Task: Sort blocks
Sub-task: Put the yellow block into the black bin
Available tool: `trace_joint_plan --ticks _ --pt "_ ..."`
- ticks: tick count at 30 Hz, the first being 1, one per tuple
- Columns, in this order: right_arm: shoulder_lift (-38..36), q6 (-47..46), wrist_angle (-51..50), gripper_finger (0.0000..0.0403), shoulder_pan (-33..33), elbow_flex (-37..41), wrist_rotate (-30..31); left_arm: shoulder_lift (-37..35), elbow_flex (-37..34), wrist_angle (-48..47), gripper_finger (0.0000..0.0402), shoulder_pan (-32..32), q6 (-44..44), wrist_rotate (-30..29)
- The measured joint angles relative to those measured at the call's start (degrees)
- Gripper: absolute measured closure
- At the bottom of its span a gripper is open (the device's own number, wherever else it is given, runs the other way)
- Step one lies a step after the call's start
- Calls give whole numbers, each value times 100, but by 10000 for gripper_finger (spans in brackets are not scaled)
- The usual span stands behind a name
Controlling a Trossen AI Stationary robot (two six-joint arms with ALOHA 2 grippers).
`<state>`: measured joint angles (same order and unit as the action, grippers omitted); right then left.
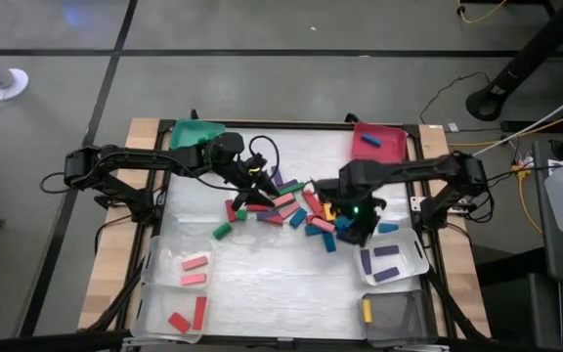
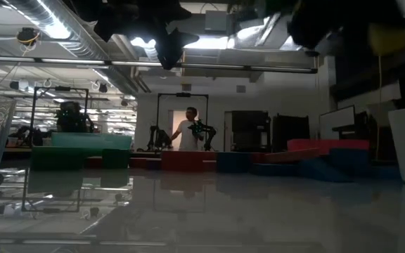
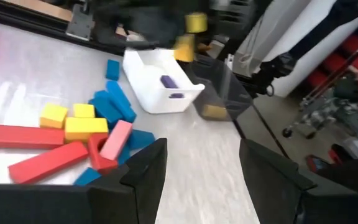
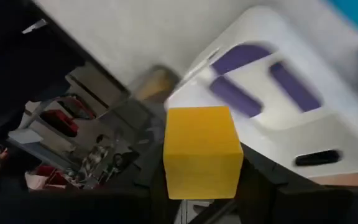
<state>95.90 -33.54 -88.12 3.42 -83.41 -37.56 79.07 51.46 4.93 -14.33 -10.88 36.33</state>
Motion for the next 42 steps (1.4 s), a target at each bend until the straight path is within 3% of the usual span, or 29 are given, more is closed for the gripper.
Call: trace_joint_plan --ticks 5,10,15,20,26,32,38,42 --pt "0 -1320 162 256 1208 -341 -4 0 0 2 211 0 65 -110" --pt "0 -3083 1064 254 2541 -343 164 0 0 0 211 0 64 -126" --pt "0 -4493 2187 253 3737 -181 1104 0 0 -84 211 0 58 -127" --pt "-2 -5355 2516 252 4542 124 1909 -2 0 -1055 211 -4 51 -137" --pt "-2 -5757 2610 251 5100 454 1956 -2 0 -2902 211 -4 -84 -815" --pt "-2 -5766 2634 251 5294 695 1940 -2 0 -4510 211 -4 -1243 -1793" --pt "-2 -5771 2712 251 5281 934 1951 -2 -23 -5185 211 -8 -2872 -2840" --pt "-2 -5925 2741 250 5281 1073 1893 29 -190 -5172 211 -10 -4030 -3053"
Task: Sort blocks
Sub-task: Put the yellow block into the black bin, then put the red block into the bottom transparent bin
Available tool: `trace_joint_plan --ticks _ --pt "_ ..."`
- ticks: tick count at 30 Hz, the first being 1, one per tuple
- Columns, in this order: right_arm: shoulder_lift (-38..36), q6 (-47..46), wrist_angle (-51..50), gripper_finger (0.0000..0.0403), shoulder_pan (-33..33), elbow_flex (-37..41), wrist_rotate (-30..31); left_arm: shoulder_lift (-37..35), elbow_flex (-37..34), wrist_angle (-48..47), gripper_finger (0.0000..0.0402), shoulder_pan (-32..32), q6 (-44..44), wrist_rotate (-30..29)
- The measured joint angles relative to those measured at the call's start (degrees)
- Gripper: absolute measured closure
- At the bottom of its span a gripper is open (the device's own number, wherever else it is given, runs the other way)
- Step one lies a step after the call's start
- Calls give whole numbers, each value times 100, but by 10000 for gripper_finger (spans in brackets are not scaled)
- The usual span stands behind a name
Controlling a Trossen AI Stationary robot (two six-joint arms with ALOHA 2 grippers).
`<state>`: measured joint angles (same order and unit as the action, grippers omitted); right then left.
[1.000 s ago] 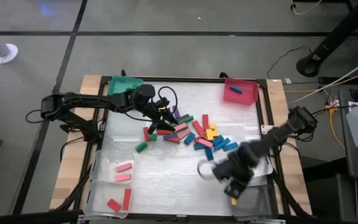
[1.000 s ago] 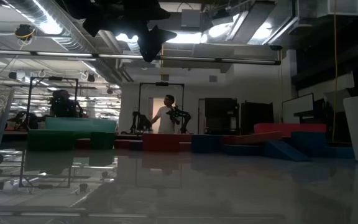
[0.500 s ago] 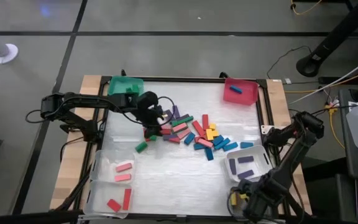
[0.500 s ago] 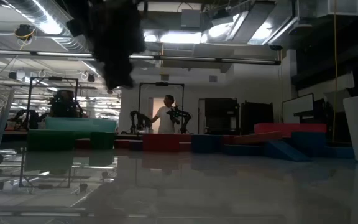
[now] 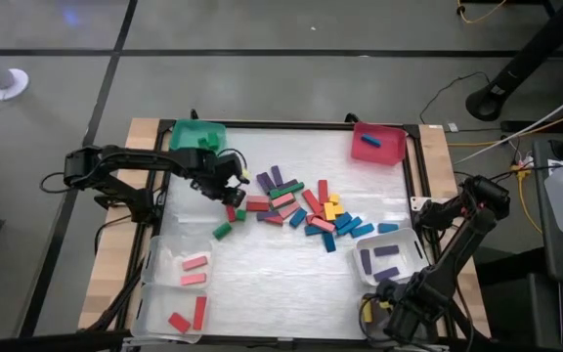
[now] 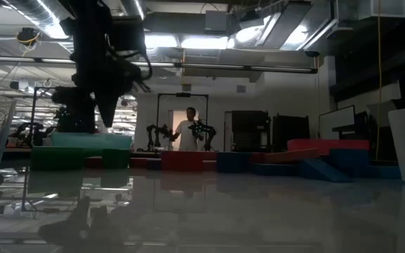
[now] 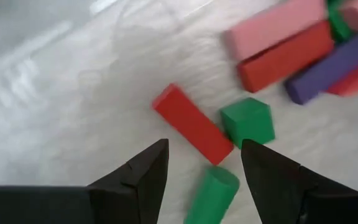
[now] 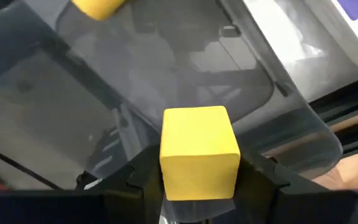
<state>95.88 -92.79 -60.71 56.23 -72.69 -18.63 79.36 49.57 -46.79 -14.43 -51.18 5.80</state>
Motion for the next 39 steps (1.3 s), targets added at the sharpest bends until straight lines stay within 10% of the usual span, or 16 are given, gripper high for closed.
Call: trace_joint_plan --ticks 16,39 --pt "2 -45 118 124 0 81 5 634 -420 892 211 2 -1161 -144" --pt "2 -45 125 117 0 81 120 813 -435 905 319 -45 -383 -48"
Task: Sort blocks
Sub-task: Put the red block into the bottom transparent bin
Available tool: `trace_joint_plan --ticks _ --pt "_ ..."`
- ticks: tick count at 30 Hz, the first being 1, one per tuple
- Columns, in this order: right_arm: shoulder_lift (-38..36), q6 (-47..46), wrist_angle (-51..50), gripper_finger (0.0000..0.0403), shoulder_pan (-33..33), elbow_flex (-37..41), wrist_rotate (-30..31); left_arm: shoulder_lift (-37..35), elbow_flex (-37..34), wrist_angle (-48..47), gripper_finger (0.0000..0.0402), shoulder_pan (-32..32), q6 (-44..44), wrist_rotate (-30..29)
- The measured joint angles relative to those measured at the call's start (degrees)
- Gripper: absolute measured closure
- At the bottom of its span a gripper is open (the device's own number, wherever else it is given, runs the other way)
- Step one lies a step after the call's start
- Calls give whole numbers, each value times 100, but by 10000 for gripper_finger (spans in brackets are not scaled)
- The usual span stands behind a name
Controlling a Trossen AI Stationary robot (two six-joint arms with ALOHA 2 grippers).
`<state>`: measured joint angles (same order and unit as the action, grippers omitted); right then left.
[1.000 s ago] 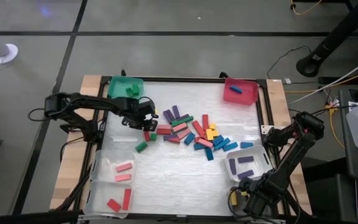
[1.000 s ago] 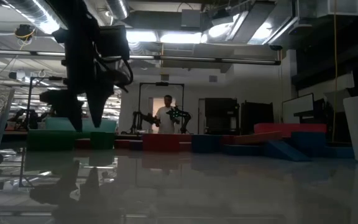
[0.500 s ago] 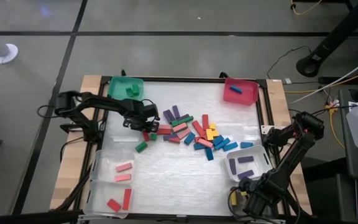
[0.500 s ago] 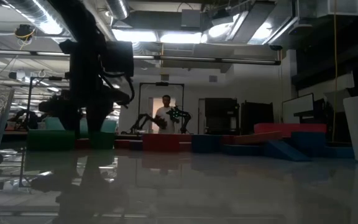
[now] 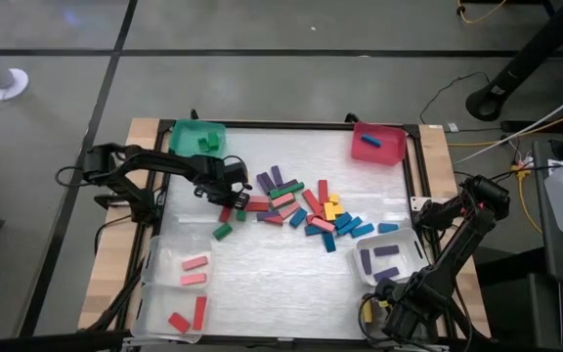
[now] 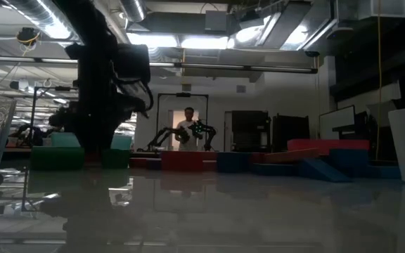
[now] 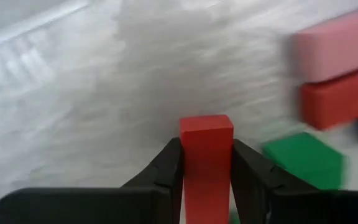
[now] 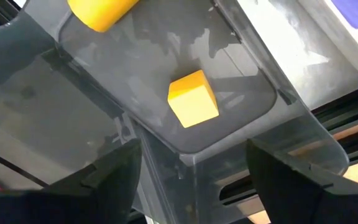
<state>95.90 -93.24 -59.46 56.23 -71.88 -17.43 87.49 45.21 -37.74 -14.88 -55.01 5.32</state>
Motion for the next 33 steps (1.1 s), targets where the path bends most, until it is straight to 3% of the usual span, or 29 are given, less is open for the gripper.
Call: trace_joint_plan --ticks 7,13,16,18,22,29,33 --pt "0 -88 1 117 0 -2 -4 -709 9 -14 319 -300 507 786" --pt "0 -92 0 117 0 -4 -21 -1520 11 -65 319 -280 948 2884" --pt "0 -95 -39 117 0 -7 -108 -1995 12 -72 319 209 860 3929" --pt "0 -96 -47 117 0 -7 -139 -2357 15 -44 318 713 611 4256" --pt "0 -102 -46 117 -57 -9 -166 -2967 19 -49 316 1976 80 4192" --pt "0 -102 -247 117 -472 -224 -166 -3274 19 -53 314 4142 -500 2573" --pt "0 9 -559 117 -777 -614 -103 -3056 19 -32 313 4969 -526 2106"
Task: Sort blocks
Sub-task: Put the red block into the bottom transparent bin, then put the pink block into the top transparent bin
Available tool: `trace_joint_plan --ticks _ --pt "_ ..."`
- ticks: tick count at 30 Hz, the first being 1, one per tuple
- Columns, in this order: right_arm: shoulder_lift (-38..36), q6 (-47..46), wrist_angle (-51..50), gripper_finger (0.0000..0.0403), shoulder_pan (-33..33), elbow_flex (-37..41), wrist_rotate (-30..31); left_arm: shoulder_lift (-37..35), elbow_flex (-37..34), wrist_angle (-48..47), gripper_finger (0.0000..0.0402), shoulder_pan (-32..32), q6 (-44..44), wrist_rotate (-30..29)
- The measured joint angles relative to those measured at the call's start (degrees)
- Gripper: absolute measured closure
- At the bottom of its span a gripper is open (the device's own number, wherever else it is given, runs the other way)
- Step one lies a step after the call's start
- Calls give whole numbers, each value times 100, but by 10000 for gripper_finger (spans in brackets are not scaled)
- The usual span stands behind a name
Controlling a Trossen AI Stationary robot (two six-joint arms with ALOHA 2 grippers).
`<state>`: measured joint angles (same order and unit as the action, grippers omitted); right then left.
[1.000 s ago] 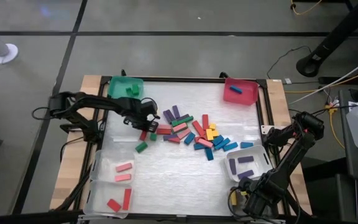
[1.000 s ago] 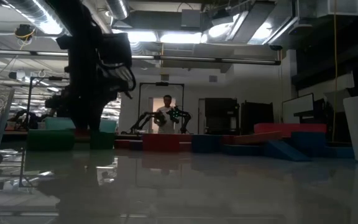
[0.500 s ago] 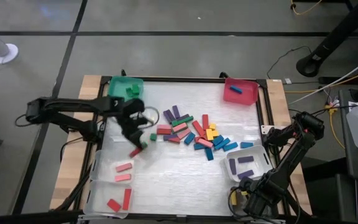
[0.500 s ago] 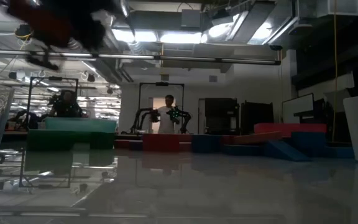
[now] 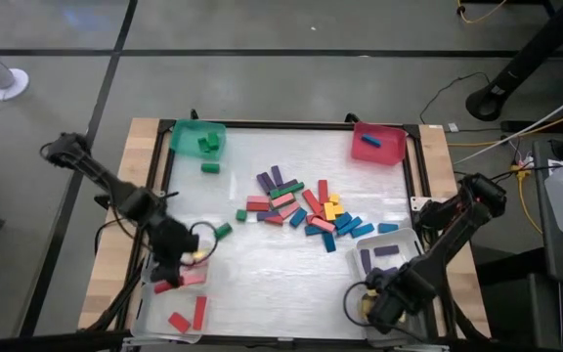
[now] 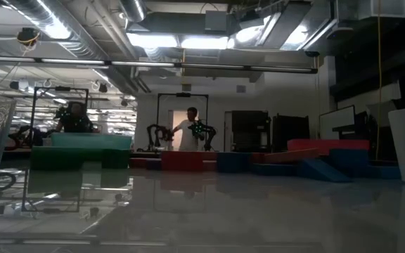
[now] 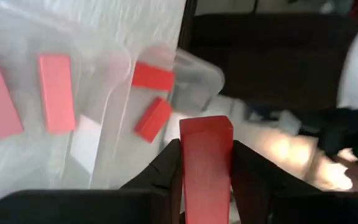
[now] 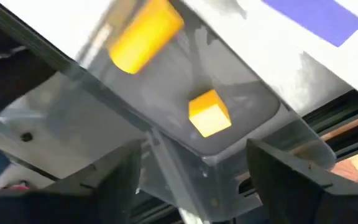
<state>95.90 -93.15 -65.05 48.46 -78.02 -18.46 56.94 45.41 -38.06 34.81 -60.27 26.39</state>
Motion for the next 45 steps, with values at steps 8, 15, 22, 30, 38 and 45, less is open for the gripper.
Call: trace_joint_plan --ticks 8,15,22,30,38,45 --pt "-2 41 -383 117 -625 -782 1007 642 0 2 312 866 336 -184" --pt "37 542 -391 117 -1323 -868 3119 1361 0 0 308 1035 771 -332" --pt "544 2698 -374 117 -2253 -864 3298 1911 16 40 243 1031 1138 -269" --pt "1407 4264 -403 117 -3109 -855 3288 1994 -4 -1 213 1027 1039 -324" --pt "1803 4567 -420 117 -3632 -855 3128 1994 -4 7 215 1027 791 -318" --pt "1858 4849 -387 150 -3647 -855 3028 1994 -3 7 217 1027 776 -316"
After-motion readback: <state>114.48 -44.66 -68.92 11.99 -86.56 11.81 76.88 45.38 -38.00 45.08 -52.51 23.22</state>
